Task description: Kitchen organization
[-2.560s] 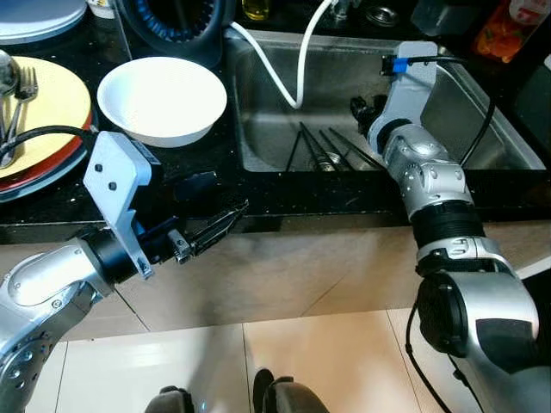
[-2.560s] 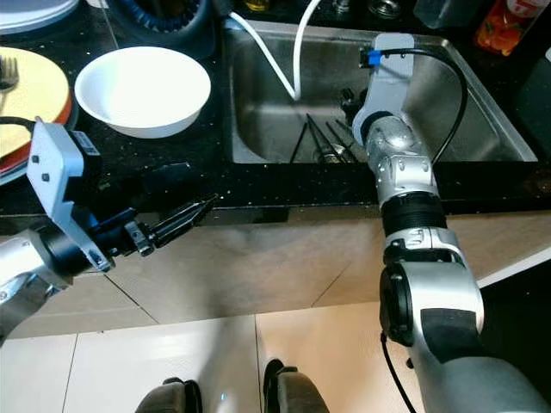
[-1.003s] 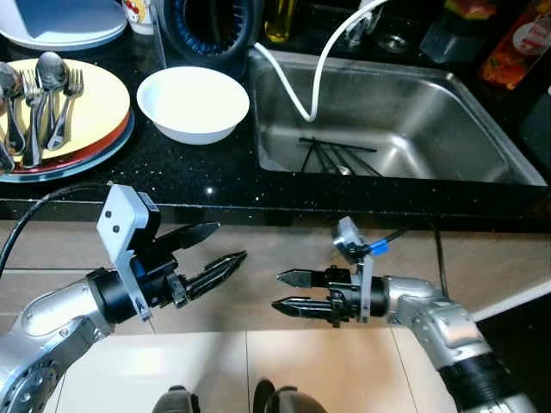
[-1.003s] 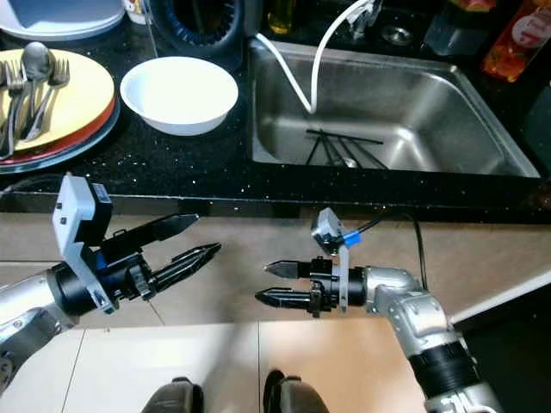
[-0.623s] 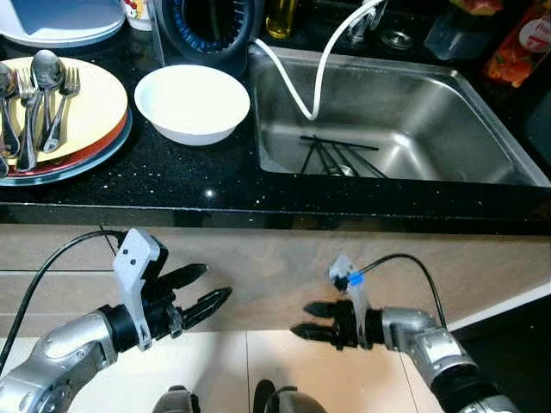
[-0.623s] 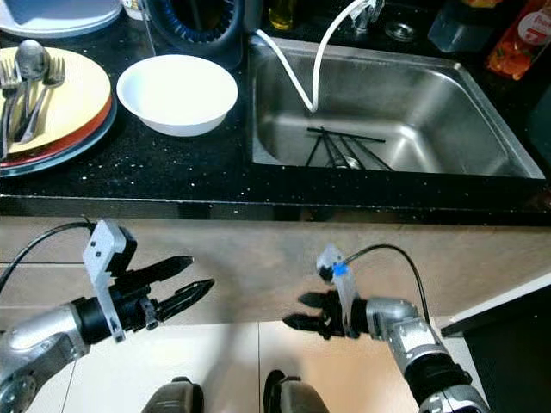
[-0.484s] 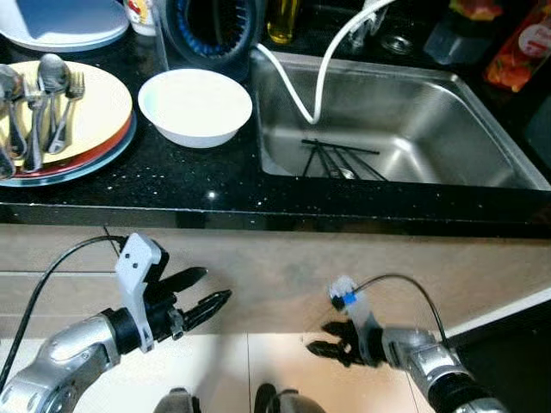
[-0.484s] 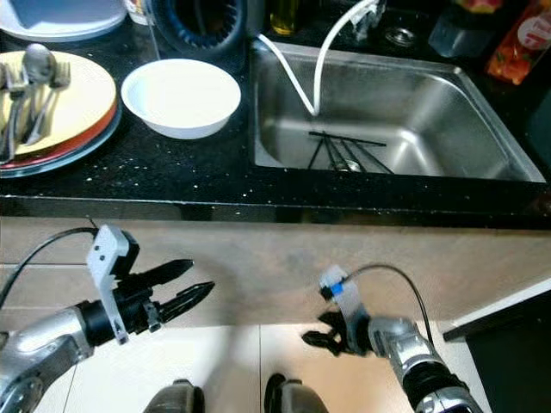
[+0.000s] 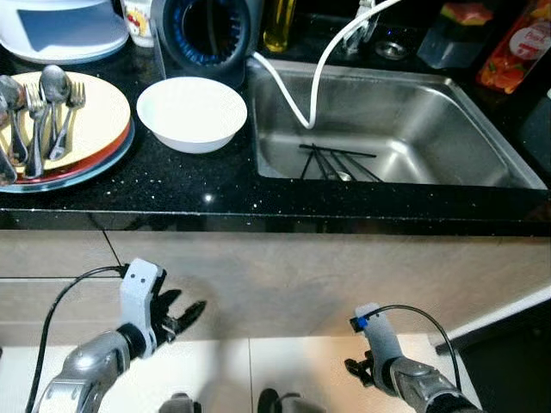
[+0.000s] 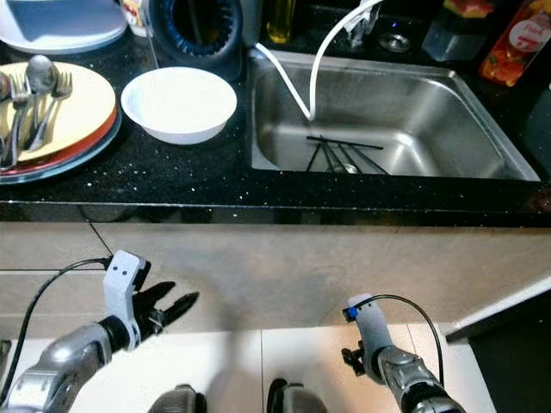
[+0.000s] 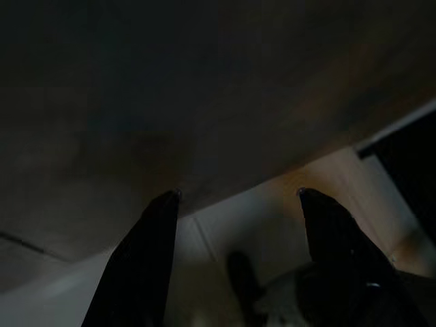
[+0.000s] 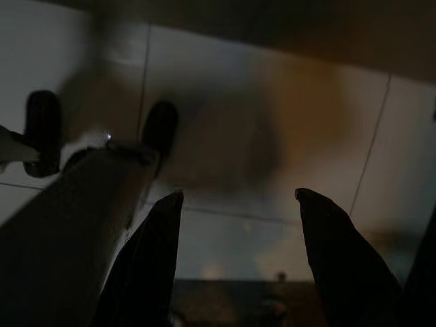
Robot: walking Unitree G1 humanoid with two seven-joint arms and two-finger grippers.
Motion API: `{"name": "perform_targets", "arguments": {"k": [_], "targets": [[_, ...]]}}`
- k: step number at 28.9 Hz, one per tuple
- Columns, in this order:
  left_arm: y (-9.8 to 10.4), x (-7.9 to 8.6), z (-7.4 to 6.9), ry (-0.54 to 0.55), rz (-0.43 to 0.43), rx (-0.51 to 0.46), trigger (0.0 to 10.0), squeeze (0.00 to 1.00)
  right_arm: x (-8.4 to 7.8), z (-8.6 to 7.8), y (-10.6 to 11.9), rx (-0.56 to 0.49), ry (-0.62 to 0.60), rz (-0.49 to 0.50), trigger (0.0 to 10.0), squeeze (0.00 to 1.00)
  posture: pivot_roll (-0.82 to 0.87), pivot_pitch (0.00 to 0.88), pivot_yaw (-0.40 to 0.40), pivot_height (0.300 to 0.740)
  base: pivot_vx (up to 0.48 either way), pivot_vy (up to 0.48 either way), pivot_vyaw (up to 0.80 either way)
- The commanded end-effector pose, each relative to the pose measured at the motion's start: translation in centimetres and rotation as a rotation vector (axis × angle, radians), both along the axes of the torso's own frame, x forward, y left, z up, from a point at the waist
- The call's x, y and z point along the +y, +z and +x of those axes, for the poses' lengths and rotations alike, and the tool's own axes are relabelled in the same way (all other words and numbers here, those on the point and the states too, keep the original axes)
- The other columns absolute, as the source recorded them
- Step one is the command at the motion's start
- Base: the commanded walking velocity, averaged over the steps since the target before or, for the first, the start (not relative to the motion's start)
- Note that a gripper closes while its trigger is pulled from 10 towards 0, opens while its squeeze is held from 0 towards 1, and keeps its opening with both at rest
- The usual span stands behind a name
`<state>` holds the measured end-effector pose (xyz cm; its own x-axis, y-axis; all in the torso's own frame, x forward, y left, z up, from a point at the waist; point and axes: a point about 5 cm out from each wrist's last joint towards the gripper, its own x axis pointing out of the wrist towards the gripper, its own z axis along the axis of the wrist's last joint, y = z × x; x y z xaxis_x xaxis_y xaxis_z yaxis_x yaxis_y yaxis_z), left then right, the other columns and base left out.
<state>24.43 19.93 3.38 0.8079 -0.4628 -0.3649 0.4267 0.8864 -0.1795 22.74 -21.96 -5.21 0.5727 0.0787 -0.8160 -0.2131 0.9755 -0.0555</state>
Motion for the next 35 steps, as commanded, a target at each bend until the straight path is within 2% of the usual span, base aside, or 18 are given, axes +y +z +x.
{"name": "perform_targets", "arguments": {"k": [1,2,3,5,6,8,10,12,16,18,20,26,28,30,35], "targets": [[-1.8,-0.1,-0.6,0.03,0.015,0.062,10.0,0.0,-0.7,-1.6,-0.9,0.046,-0.064,-0.02,10.0,0.0,0.17,0.128,-0.073,0.74,0.0,0.0,0.0],[-1.8,-0.1,-0.6,0.03,0.015,0.062,10.0,0.0,-0.7,-1.6,-0.9,0.046,-0.064,-0.02,10.0,0.0,0.17,0.128,-0.073,0.74,0.0,0.0,0.0],[-3.2,0.3,-0.7,0.08,0.033,0.108,10.0,0.0,-0.8,-2.3,-1.4,0.064,-0.12,-0.026,10.0,0.0,0.17,0.129,-0.072,0.74,0.0,0.0,0.0],[-3.9,0.5,-0.8,0.119,0.035,0.135,10.0,0.0,-1.0,-2.8,-1.7,0.075,-0.138,-0.043,10.0,0.0,0.16,0.127,-0.069,0.74,0.0,0.0,0.0],[-5.0,0.8,-1.0,0.164,0.045,0.182,10.0,0.0,-1.2,-3.5,-2.0,0.089,-0.165,-0.063,10.0,0.0,0.16,0.123,-0.071,0.74,0.0,0.0,0.0],[-5.4,0.9,-1.0,0.177,0.055,0.198,10.0,0.0,-1.3,-3.7,-2.1,0.093,-0.179,-0.068,10.0,0.0,0.16,0.122,-0.07,0.74,0.0,0.0,0.0],[-6.8,1.0,-1.7,0.204,0.076,0.261,10.0,0.0,-1.4,-4.2,-2.3,0.102,-0.22,-0.07,10.0,0.0,0.15,0.118,-0.065,0.74,0.0,0.0,0.0],[-7.2,1.0,-2.0,0.215,0.078,0.279,10.0,0.0,-1.4,-4.3,-2.4,0.104,-0.235,-0.068,10.0,0.0,0.15,0.118,-0.065,0.74,0.0,0.0,0.0],[-9.1,1.1,-3.5,0.273,0.121,0.391,10.0,0.0,-1.3,-4.9,-2.7,0.106,-0.29,-0.061,10.0,0.0,0.13,0.105,-0.058,0.74,0.0,0.0,0.0],[-9.3,1.2,-3.7,0.286,0.122,0.403,10.0,0.0,-1.3,-5.0,-2.8,0.108,-0.291,-0.064,10.0,0.0,0.13,0.105,-0.058,0.74,0.0,0.0,0.0],[-10.2,1.0,-4.8,0.343,0.092,0.476,10.0,0.0,-1.0,-5.7,-3.1,0.116,-0.297,-0.061,10.0,0.0,0.13,0.103,-0.057,0.74,0.0,0.0,0.0],[-10.7,0.8,-5.4,0.373,0.084,0.514,10.0,0.0,-0.9,-6.5,-3.5,0.138,-0.298,-0.07,10.0,0.0,0.12,0.103,-0.053,0.74,0.0,0.0,0.0],[-11.1,0.7,-6.1,0.397,0.061,0.544,10.0,0.0,-1.1,-7.1,-3.7,0.149,-0.313,-0.079,10.0,0.0,0.11,0.107,-0.049,0.74,0.0,0.0,0.0],[-11.8,0.5,-7.4,0.412,0.067,0.589,10.0,0.0,-1.7,-7.9,-3.9,0.162,-0.327,-0.098,10.0,0.0,0.1,0.108,-0.057,0.74,0.0,0.0,0.0],[-12.3,0.7,-8.5,0.451,0.061,0.625,10.0,0.0,-2.3,-8.5,-4.0,0.175,-0.329,-0.12,10.0,0.0,0.1,0.108,-0.07,0.74,0.0,0.0,0.0]]}}
